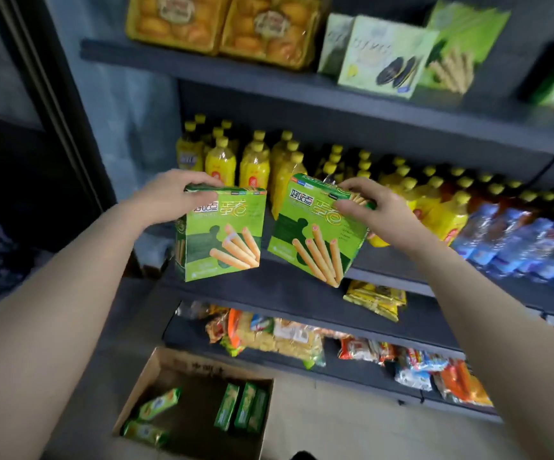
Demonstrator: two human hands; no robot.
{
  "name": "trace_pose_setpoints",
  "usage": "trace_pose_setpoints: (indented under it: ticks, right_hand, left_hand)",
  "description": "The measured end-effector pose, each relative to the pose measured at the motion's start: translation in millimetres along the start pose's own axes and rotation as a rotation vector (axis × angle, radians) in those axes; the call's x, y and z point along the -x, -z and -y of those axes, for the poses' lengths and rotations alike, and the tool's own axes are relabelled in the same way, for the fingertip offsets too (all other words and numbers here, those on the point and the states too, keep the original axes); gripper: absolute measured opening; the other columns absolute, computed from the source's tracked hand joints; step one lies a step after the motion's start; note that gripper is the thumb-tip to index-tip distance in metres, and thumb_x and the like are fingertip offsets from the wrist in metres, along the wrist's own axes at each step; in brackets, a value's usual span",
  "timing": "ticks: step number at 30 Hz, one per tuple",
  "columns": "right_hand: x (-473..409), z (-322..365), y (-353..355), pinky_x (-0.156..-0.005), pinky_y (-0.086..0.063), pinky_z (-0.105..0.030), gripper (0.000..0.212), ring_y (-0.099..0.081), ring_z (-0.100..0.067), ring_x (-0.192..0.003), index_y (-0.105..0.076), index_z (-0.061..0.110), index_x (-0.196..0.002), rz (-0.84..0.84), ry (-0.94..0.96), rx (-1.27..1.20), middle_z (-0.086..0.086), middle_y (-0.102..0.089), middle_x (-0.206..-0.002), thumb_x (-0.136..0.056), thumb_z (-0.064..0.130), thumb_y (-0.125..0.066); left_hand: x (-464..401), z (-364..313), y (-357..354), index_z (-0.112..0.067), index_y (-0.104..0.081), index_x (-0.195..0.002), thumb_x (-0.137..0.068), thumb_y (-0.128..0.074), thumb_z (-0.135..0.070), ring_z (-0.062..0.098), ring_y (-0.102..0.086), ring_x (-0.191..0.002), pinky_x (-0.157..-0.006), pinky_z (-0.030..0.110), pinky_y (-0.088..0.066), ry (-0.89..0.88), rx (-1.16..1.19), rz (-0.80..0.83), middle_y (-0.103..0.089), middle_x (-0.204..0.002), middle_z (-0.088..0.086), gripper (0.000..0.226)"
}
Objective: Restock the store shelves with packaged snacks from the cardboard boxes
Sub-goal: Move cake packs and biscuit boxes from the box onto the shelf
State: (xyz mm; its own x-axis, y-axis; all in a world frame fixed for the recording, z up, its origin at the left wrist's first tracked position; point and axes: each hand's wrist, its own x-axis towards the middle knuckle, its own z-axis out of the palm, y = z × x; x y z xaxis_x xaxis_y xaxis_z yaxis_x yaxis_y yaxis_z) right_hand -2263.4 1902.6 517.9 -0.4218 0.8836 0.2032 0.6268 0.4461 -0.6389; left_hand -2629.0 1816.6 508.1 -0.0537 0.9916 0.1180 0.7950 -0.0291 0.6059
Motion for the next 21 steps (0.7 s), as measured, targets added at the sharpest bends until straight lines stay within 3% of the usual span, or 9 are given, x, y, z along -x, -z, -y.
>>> trace_pose_setpoints:
  ticks: [3,7,10,12,14,18,21]
  right_hand:
    - [-0.8,14.4,58.5,-0.071,-0.056,-0.021,0.030,-0.064,-0.001,-0.089,-0.065,0.040,-0.116,-0.099,0.049,0.012,0.023,-0.065,-0.104,-0.088,0.051,-0.070]
    - [-9.4,21.7,134.0,-0.098,-0.048,-0.032,0.026,-0.060,-0.004,-0.113,-0.069,0.043,-0.107,-0.287,0.103,-0.030,0.021,-0.068,-0.113,-0.084,0.053,-0.074]
    - [-19.6,22.1,189.1,-0.084,-0.052,-0.030,0.020,-0.063,-0.007,-0.108,-0.069,0.044,-0.098,-0.450,0.144,-0.101,0.016,-0.069,-0.106,-0.081,0.054,-0.075]
    - [-25.6,20.5,226.0,-0.064,-0.052,-0.024,0.016,-0.064,-0.003,-0.090,-0.069,0.042,-0.096,-0.546,0.171,-0.121,0.012,-0.068,-0.100,-0.084,0.051,-0.074]
    - [-35.4,12.0,264.9,-0.056,-0.049,-0.023,0.015,-0.060,-0.001,-0.076,-0.069,0.043,-0.095,-0.650,0.184,-0.104,0.014,-0.066,-0.091,-0.084,0.052,-0.074]
    - [-70.6,-19.9,328.0,-0.082,-0.054,-0.044,0.035,-0.061,-0.011,-0.085,-0.070,0.041,-0.101,-0.812,0.126,-0.012,0.014,-0.070,-0.091,-0.075,0.065,-0.073]
    - [-110.2,-47.9,336.7,-0.088,-0.044,-0.030,0.038,-0.064,-0.018,-0.101,-0.072,0.028,-0.111,-0.729,0.099,0.163,-0.001,-0.072,-0.112,-0.082,0.052,-0.076]
  left_hand:
    - [-23.9,-43.6,26.6,-0.056,-0.062,-0.108,-0.093,-0.059,-0.051,0.015,-0.054,-0.117,-0.095,0.036,-0.042,-0.109,-0.032,-0.035,-0.062,-0.127,-0.011,0.017]
    - [-53.9,-107.5,57.8,-0.056,-0.064,-0.104,-0.086,-0.057,-0.062,0.009,-0.057,-0.113,-0.095,0.034,-0.042,-0.235,-0.012,-0.108,-0.065,-0.115,-0.022,0.020]
    - [-77.8,-148.9,75.9,-0.047,-0.067,-0.112,-0.094,-0.060,-0.049,0.010,-0.053,-0.115,-0.097,0.038,-0.041,-0.276,0.053,-0.162,-0.061,-0.120,-0.019,0.019]
    - [-94.0,-177.1,83.9,-0.045,-0.068,-0.107,-0.093,-0.062,-0.047,0.012,-0.054,-0.114,-0.099,0.042,-0.042,-0.313,0.119,-0.198,-0.062,-0.118,-0.018,0.015]
    - [-109.2,-202.4,89.4,-0.042,-0.069,-0.103,-0.093,-0.063,-0.044,0.012,-0.057,-0.111,-0.099,0.039,-0.043,-0.349,0.161,-0.247,-0.064,-0.112,-0.018,0.012]
    - [-139.9,-243.1,88.2,-0.038,-0.070,-0.104,-0.093,-0.063,-0.045,0.013,-0.065,-0.104,-0.097,0.040,-0.048,-0.358,0.240,-0.282,-0.070,-0.106,-0.013,0.015]
    - [-160.1,-264.8,76.9,-0.033,-0.071,-0.105,-0.096,-0.060,-0.039,0.010,-0.068,-0.097,-0.089,0.034,-0.050,-0.366,0.266,-0.273,-0.073,-0.101,-0.010,0.015]
